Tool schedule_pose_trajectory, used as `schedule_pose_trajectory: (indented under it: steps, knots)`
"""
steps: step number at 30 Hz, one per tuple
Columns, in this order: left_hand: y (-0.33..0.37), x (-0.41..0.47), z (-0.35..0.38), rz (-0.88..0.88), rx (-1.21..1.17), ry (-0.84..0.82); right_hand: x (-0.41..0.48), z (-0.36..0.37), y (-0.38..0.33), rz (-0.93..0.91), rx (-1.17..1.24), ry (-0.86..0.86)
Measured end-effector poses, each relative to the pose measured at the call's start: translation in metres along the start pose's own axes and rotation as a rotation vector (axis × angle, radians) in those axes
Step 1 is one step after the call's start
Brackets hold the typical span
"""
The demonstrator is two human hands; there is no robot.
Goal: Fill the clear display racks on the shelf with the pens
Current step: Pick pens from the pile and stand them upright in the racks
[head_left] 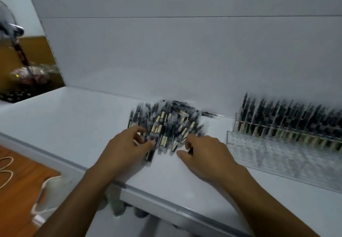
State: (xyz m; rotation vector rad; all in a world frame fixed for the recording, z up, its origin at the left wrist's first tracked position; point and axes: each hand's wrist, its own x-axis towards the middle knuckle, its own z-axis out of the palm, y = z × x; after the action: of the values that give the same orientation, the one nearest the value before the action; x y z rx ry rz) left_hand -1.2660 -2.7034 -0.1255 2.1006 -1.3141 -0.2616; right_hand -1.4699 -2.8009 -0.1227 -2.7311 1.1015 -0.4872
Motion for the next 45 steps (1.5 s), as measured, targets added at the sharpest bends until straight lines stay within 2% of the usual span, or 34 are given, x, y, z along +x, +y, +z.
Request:
schedule_pose_trajectory:
  steps: [5,10,17,22,26,29,31,34,39,45]
  knots:
    - [0.004,0.010,0.001,-0.016,0.122,-0.075,-0.002,0.006,0.001,0.012,0.152,0.008]
    - [0.005,0.018,-0.003,-0.056,0.136,-0.109,-0.003,0.009,0.003,0.042,0.236,0.041]
    - [0.027,0.052,-0.003,0.004,0.121,-0.012,-0.006,0.008,0.001,0.019,0.201,0.046]
    - [0.043,0.085,0.000,-0.047,0.242,-0.061,0.003,0.006,-0.005,-0.032,0.221,0.215]
    - [0.047,0.095,-0.001,-0.074,0.316,-0.132,0.018,0.006,-0.017,-0.173,0.107,0.122]
    - [0.048,0.099,-0.006,-0.100,0.262,-0.187,0.028,0.010,-0.024,-0.192,0.079,0.035]
    - [0.048,0.099,-0.010,-0.120,0.205,-0.230,0.030,0.012,-0.025,-0.177,0.116,0.048]
    - [0.047,0.100,-0.015,-0.135,0.151,-0.280,0.029,0.013,-0.022,-0.103,0.267,0.087]
    - [0.041,0.100,-0.018,-0.176,-0.006,-0.377,0.025,0.009,-0.017,0.121,0.775,0.074]
    - [0.032,0.095,-0.015,-0.251,-0.350,-0.304,0.026,0.001,-0.015,0.334,1.240,-0.065]
